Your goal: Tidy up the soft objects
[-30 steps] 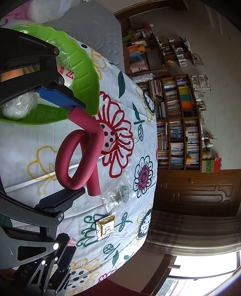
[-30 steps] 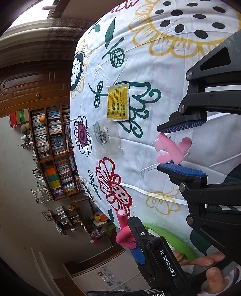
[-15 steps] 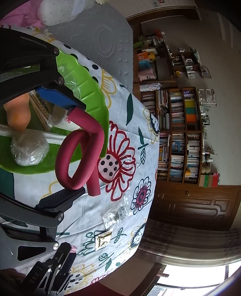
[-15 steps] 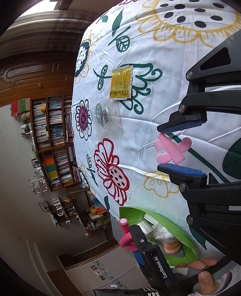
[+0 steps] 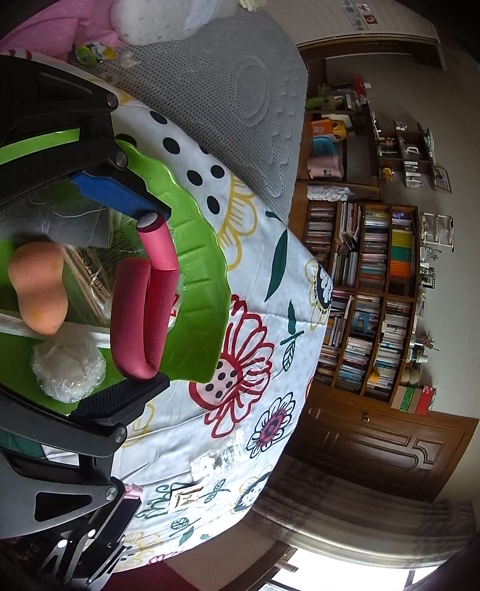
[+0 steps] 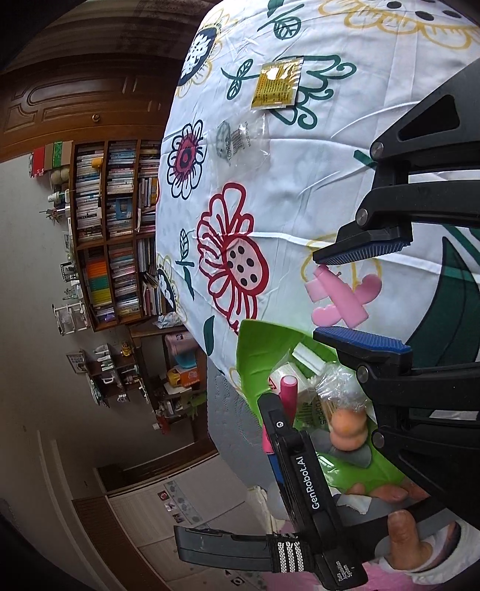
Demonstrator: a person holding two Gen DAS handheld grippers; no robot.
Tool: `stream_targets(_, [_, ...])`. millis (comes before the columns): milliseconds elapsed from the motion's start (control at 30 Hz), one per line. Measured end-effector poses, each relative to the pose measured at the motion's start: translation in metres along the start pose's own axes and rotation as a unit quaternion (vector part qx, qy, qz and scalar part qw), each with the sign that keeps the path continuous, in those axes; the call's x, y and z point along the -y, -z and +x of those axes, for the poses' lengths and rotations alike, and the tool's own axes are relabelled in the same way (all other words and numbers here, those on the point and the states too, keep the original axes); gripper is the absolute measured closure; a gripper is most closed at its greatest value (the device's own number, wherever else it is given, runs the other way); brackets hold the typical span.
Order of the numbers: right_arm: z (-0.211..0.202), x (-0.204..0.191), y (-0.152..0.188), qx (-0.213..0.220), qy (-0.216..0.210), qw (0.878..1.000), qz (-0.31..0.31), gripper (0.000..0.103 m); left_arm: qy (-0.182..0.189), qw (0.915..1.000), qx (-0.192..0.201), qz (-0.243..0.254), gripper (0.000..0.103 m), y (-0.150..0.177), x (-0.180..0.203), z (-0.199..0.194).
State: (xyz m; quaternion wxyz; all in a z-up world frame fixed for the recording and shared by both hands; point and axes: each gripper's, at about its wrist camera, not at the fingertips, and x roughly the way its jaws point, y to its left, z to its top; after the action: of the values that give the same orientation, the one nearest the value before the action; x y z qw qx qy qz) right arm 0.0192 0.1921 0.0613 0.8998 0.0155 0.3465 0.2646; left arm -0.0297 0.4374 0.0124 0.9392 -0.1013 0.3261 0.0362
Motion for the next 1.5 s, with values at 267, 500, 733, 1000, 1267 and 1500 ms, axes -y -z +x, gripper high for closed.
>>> stream_targets(267, [0.013,-0.037,-0.004,-0.006,-0.044,0.999,-0.03,0.066,-0.001,0.9995,0.016,-0.026,0.02,-0.009,-0.017,-0.013])
stream_targets(500, [0.028,-0.053,-0.004,-0.02,-0.079,0.996,-0.031,0.064,-0.003,0.9993,0.022,-0.031,0.02,-0.013,-0.021,-0.018])
stream_targets(733, [0.037,-0.058,-0.001,-0.026,-0.096,0.995,-0.025,0.057,-0.009,0.9988,0.027,-0.039,0.02,-0.016,-0.028,-0.021])
stream_targets(1000, [0.032,-0.051,0.003,-0.014,-0.084,0.996,-0.019,0.043,-0.013,0.9987,0.028,-0.041,0.02,-0.016,-0.03,-0.021])
stream_targets(1267, [0.025,-0.039,0.006,-0.002,-0.068,0.998,-0.011,0.043,-0.022,0.9991,0.029,-0.022,0.02,-0.014,-0.021,-0.019])
stream_targets(1500, [0.017,-0.033,0.007,0.011,-0.066,0.998,-0.008,0.043,-0.039,0.9986,0.034,0.009,0.02,-0.01,-0.005,-0.019])
